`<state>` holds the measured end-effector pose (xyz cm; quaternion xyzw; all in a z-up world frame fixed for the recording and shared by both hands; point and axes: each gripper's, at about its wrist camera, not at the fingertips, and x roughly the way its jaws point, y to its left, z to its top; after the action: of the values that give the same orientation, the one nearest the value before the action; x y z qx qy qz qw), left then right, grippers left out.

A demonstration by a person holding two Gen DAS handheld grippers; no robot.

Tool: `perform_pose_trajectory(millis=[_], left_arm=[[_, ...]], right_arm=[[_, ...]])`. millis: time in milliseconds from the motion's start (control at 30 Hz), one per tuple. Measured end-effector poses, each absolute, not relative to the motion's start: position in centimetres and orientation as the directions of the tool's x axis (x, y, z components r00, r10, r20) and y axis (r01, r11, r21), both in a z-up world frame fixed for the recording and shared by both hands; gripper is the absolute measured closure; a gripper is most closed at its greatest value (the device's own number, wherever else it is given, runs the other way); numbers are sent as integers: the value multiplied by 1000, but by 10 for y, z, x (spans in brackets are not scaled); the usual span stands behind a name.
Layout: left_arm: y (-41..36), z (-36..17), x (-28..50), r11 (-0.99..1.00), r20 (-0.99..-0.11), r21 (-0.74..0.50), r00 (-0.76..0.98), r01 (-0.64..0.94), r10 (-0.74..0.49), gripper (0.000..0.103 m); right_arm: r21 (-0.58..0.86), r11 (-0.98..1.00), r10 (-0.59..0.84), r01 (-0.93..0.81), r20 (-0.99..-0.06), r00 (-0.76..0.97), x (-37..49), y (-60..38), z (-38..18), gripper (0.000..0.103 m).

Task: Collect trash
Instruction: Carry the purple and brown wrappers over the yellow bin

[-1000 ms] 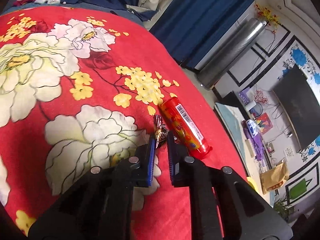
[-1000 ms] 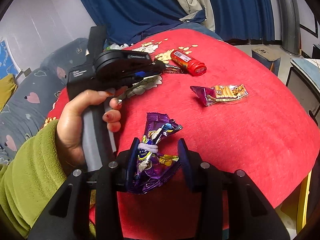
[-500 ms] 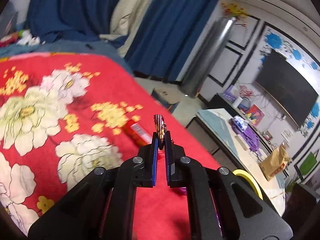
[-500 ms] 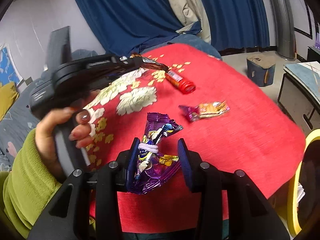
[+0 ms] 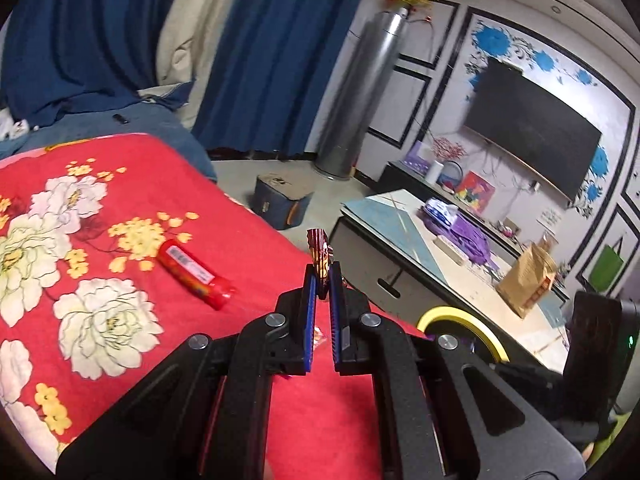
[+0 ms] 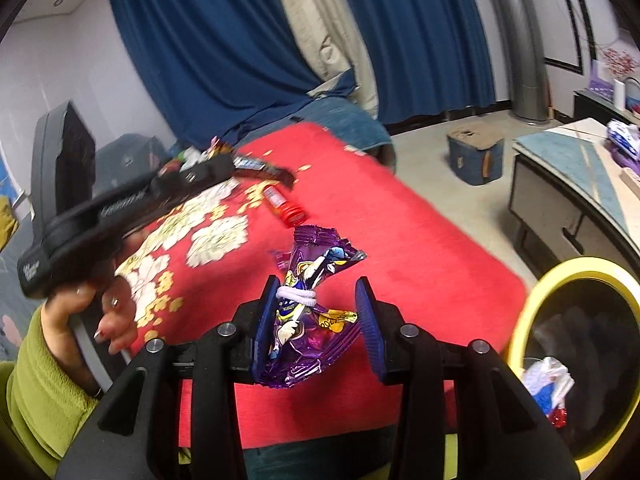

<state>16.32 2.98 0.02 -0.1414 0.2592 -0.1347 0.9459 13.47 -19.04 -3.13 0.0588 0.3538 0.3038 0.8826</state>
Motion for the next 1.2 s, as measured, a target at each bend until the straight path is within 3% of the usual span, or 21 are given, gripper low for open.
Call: perform_pose_trajectory(millis=[733,1200], left_arm=[[-46,-3,157,881,-459,-308,755,359,-468,100],[-121,-29,170,824,-518,-316,642,471,-565,100]], right_arm=[[324,908,410,-264,-565,716,141,-317,-22,66],[299,951,258,-83,-614,746,140,-386,-46,66]])
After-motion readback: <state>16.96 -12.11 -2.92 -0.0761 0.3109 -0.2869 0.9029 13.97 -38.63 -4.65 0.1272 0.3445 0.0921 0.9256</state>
